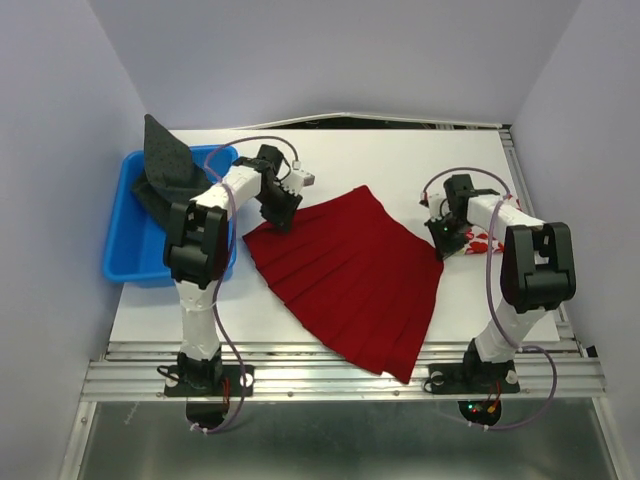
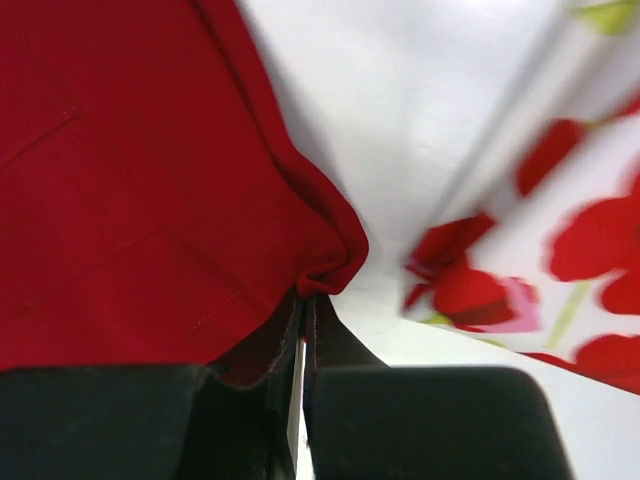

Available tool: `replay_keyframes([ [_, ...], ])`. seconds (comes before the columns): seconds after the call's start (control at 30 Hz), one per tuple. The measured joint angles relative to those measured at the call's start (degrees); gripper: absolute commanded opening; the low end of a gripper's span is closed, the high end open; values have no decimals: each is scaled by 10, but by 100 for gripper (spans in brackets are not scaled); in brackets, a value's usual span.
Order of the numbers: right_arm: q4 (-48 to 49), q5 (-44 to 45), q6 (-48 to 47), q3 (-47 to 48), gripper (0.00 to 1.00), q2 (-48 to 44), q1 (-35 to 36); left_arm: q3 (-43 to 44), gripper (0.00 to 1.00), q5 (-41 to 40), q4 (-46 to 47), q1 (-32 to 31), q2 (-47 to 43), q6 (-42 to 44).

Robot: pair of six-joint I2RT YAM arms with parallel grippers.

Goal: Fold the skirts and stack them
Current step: Flatten the skirt out

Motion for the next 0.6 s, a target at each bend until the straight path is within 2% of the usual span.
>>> replay_keyframes([
  [0.07, -8, 10, -11, -8, 1, 0, 23, 19, 30, -1, -10, -1, 54, -2],
  [0.17, -26, 17, -21, -12, 1, -2, 66, 102, 29, -1, -48, -2, 123, -14],
  [0.27, -41, 14, -23, -12, 1, -1, 104, 238, 27, -3, -69, 0, 203, -26],
  [0.33, -56, 4, -23, -11, 6, 2, 124, 316, 27, -4, -76, -1, 249, -31],
  [0.37, -64, -7, -24, -9, 12, 5, 131, 356, 28, -7, -85, -2, 269, -31],
  [0.4, -67, -12, -25, -9, 12, 6, 134, 373, 28, -8, -87, -3, 280, -31],
  [0.47, -84, -38, -36, -5, 30, 9, 150, 444, 32, -9, -86, -8, 319, -27],
  [0.5, -90, -53, -42, -5, 40, 8, 158, 453, 35, -9, -78, -10, 324, -16],
  [0.6, -113, -110, -67, -6, 46, -5, 190, 431, 41, -9, -46, -21, 315, 8],
])
